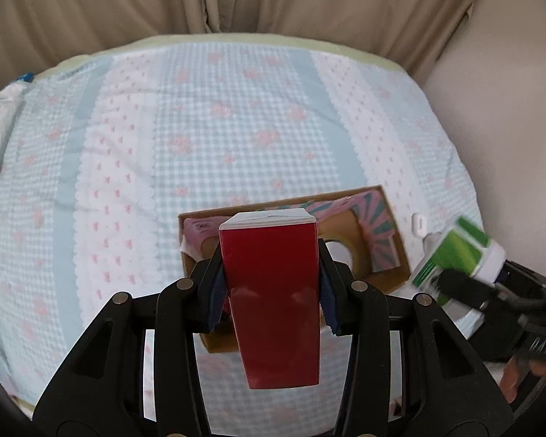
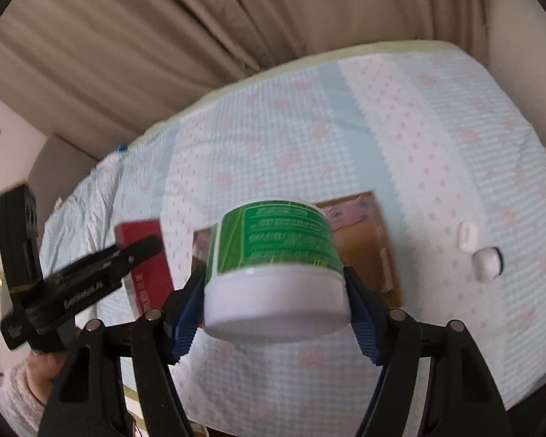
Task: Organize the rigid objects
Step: 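Carry the red box and green jar over the cardboard box with both tools, then open both tools to drop the red box and green jar into the box, then grasp the white earbud case with the left tool while the right tool grasps the black-lidded jar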
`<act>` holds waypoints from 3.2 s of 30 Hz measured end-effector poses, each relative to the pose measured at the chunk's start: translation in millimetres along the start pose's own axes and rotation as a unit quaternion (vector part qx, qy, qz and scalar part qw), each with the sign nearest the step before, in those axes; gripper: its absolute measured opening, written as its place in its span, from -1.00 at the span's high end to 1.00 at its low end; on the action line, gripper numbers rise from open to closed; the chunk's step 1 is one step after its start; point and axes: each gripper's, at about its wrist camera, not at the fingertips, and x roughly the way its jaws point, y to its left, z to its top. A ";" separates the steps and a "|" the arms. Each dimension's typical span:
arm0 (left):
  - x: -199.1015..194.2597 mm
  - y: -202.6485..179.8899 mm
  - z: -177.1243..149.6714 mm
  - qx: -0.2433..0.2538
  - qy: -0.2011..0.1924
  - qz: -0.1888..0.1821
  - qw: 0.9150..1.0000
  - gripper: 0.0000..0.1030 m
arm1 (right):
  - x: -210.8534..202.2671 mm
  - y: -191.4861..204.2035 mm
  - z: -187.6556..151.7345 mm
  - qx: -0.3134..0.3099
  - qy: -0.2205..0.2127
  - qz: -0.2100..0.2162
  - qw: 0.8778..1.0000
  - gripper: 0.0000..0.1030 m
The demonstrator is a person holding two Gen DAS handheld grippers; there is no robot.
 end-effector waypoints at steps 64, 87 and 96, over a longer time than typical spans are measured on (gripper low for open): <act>20.3 -99.9 5.8 0.180 -0.012 0.022 0.983 -1.00 | -3.8 -25.3 -31.3 -0.050 -0.049 -0.067 0.995 -1.00; 181.9 -359.8 13.8 0.275 0.094 -0.046 0.956 -1.00 | -36.8 -277.8 -36.2 0.101 -0.055 -0.163 0.980 -1.00; 300.3 -400.1 10.8 0.238 0.192 -0.032 0.952 -0.84 | 20.7 -317.3 -36.7 0.048 -0.027 -0.140 0.989 -0.87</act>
